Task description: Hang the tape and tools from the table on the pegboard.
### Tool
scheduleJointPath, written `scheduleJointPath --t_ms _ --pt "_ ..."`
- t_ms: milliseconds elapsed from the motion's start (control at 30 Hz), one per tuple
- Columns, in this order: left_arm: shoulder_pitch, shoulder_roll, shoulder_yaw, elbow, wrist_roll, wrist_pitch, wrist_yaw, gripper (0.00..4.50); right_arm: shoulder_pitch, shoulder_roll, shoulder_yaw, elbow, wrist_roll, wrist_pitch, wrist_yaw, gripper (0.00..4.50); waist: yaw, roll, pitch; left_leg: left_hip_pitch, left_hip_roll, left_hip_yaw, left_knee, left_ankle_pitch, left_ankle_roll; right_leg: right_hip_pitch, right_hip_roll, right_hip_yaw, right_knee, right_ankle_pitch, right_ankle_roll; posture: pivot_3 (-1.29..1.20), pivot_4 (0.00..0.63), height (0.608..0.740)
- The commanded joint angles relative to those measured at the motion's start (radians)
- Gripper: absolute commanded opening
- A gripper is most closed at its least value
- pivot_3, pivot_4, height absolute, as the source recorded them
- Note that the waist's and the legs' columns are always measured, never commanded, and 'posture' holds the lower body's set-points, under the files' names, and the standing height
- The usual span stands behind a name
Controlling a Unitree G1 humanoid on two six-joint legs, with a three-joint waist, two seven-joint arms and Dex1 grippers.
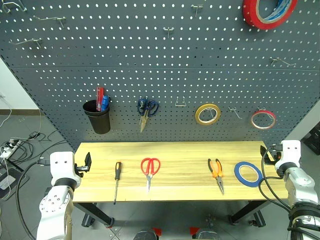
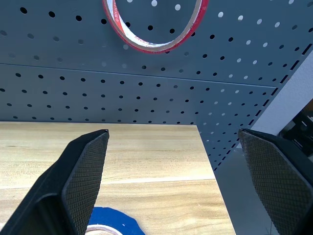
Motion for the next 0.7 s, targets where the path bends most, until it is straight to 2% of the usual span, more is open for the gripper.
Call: scheduleJointPath --t_ms 33,467,600,700 --pt "-0.002 0.002 0.021 -0.018 -0.012 -0.045 0.006 3.91 -0.029 -0.028 -0.016 -0.014 0.010 -0.023 -0.004 4.50 0.000 0.000 0.000 0.000 0.000 0.000 0.000 0.000 0.000 0.000 0.000 0.000 0.000 0.000 0.000 0.14 0.000 0.740" --pt "0.005 0.008 0.056 -0.014 -0.027 0.002 0.046 3.91 -0.012 -0.032 -0.003 -0.037 0.005 -0.007 0.016 4.50 0.000 0.000 0.000 0.000 0.000 0.000 0.000 0.000 0.000 0.000 0.000 0.000 0.000 0.000 0.000 0.14 0.000 0.740" --pt "-0.037 0.057 0.011 -0.046 0.016 0.033 0.034 3.91 0.035 -0.050 0.015 -0.124 -0.001 0.042 0.057 4.50 0.002 0.000 0.000 0.000 0.000 0.000 0.000 0.000 0.000 0.000 0.000 0.000 0.000 0.000 0.000 0.10 0.000 0.740" --pt "-0.086 0.105 -0.064 -0.063 0.029 0.030 -0.040 3.91 0.078 -0.058 0.026 -0.201 -0.009 0.098 0.056 4.50 0.004 0.000 0.000 -0.001 0.000 0.000 0.000 0.000 0.000 0.000 0.000 -0.001 0.000 0.000 0.000 0.09 0.000 0.740"
